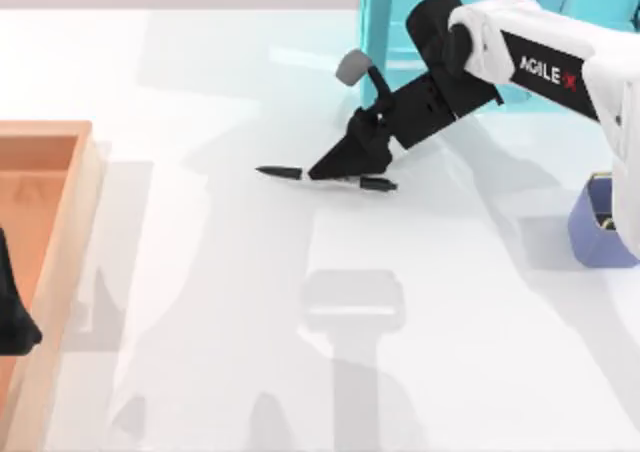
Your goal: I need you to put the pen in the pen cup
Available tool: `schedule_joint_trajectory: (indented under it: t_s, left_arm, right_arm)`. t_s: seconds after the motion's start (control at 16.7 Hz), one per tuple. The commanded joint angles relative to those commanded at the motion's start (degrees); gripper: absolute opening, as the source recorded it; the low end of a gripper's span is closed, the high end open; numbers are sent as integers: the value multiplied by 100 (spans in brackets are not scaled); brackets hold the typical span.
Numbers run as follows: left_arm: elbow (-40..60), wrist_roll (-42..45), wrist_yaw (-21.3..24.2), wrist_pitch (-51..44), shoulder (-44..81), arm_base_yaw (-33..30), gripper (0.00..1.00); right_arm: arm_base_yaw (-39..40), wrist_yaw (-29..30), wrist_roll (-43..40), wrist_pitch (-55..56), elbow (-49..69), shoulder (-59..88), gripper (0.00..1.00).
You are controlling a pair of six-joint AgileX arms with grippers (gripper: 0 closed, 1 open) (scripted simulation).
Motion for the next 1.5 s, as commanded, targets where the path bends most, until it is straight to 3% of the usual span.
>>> schedule_joint_trajectory:
  t_s: [0.36,0.72,1.14,1.5]
  left_arm:
    - [0,0,0,0,0,0,100]
    - [0,0,0,0,0,0,100]
    - [0,0,0,0,0,0,100]
    - [0,0,0,0,0,0,100]
  right_arm:
    - [620,96,366,-130,-2256,-1558,0]
    - [1185,184,786,473,-3997,-2989,0]
    - [803,246,1076,1527,-4362,-4005,0]
    - [734,243,1121,1624,-4390,-4097,0]
